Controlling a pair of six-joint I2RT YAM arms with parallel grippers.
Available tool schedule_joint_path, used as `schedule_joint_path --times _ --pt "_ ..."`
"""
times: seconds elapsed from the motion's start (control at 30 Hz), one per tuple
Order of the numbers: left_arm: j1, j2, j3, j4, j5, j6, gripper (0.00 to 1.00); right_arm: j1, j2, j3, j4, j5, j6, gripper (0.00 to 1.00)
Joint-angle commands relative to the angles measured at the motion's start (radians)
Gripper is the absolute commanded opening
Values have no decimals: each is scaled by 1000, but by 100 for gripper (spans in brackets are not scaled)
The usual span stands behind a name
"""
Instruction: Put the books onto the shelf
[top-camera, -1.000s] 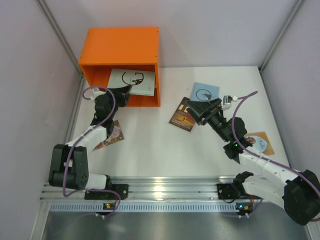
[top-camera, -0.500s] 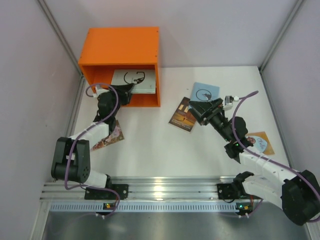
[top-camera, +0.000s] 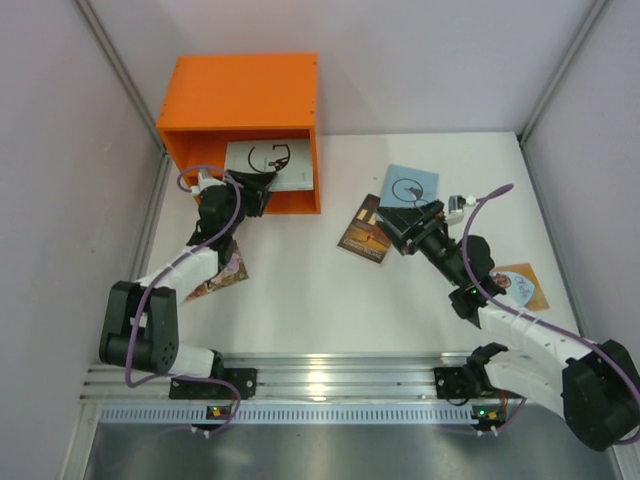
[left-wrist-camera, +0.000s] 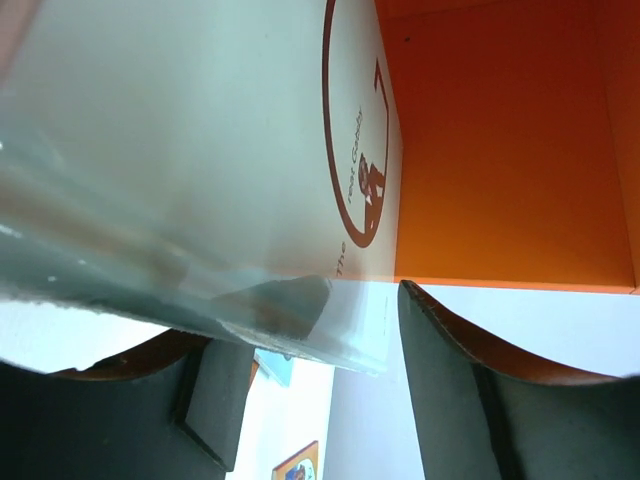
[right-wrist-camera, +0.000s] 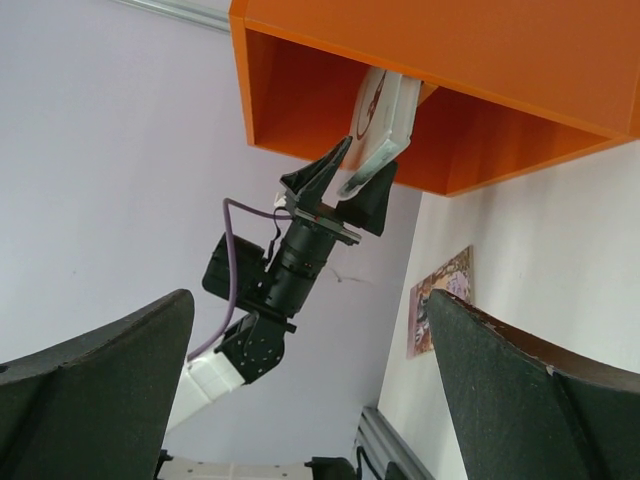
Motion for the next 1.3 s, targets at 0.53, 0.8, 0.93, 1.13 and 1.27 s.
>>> schedule_joint_path --times 0.53,0.8,0.93,1.13,1.27 --pt "-13 -31 58 -24 15 27 25 -17 -77 23 -65 31 -78 100" --pt "-18 35 100 15 21 -15 1 -16 -57 32 -66 33 -95 100" --pt "-30 58 92 31 3 -84 0 -16 -44 32 -56 31 -95 100" --pt "-41 136 112 119 18 -190 0 -16 -42 46 -65 28 -109 100" --pt "-50 146 146 88 12 -191 4 -17 -42 49 -73 30 -114 100"
